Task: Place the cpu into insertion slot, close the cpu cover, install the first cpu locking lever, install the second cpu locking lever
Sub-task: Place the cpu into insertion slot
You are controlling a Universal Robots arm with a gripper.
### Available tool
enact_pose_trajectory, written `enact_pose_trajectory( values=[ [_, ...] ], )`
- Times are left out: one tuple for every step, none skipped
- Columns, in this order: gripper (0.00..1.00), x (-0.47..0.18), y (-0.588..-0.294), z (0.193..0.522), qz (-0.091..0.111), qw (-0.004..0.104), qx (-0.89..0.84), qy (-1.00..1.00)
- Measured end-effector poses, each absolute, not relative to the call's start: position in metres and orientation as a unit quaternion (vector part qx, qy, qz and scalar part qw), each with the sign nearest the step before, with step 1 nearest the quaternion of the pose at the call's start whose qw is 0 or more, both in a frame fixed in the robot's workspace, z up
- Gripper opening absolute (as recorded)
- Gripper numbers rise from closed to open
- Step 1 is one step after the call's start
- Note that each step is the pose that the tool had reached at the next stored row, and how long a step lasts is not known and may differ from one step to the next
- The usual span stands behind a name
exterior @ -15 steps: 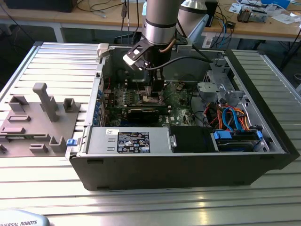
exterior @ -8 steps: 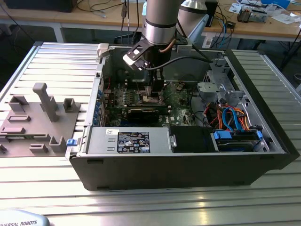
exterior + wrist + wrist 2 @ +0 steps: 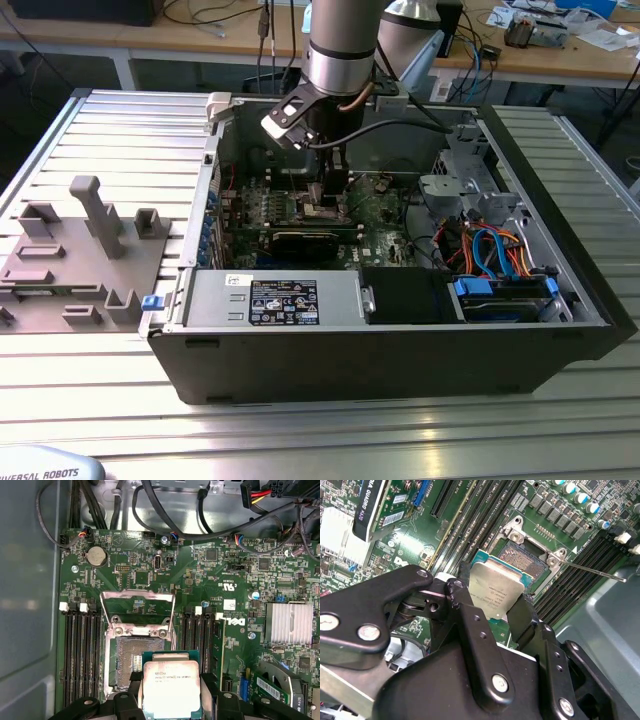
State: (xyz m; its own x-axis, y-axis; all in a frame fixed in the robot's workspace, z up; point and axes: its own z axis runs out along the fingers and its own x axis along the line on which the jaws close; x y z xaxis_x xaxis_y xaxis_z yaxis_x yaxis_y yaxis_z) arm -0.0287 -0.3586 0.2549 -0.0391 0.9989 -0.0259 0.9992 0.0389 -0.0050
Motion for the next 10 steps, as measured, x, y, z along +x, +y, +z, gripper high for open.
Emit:
enact_pose_trajectory(
  values=[
    [0.54,-0.0287,-0.3586,0.2549,-0.011,0.008,0.693,0.72],
    [0.54,-0.0287,-0.3586,0.2548,-0.011,0.008,0.694,0.72],
    [0.54,-0.0287,-0.3586,0.2548,-0.011,0.008,0.694,0.72],
    [0.54,-0.0287,-0.3586,0.2548,-0.011,0.008,0.694,0.719],
    [0.54,-0.0287,-0.3586,0.2548,-0.011,0.008,0.695,0.719],
    [0.54,-0.0287,-0.3586,0.2547,-0.011,0.008,0.695,0.719],
    [0.54,-0.0287,-0.3586,0.2547,-0.011,0.008,0.695,0.718],
    [0.54,-0.0287,-0.3586,0.2547,-0.011,0.008,0.696,0.718],
    [0.54,-0.0287,-0.3586,0.2547,-0.011,0.008,0.696,0.718],
    [0.54,-0.0287,-0.3586,0.2547,-0.011,0.008,0.696,0.718]
  ],
)
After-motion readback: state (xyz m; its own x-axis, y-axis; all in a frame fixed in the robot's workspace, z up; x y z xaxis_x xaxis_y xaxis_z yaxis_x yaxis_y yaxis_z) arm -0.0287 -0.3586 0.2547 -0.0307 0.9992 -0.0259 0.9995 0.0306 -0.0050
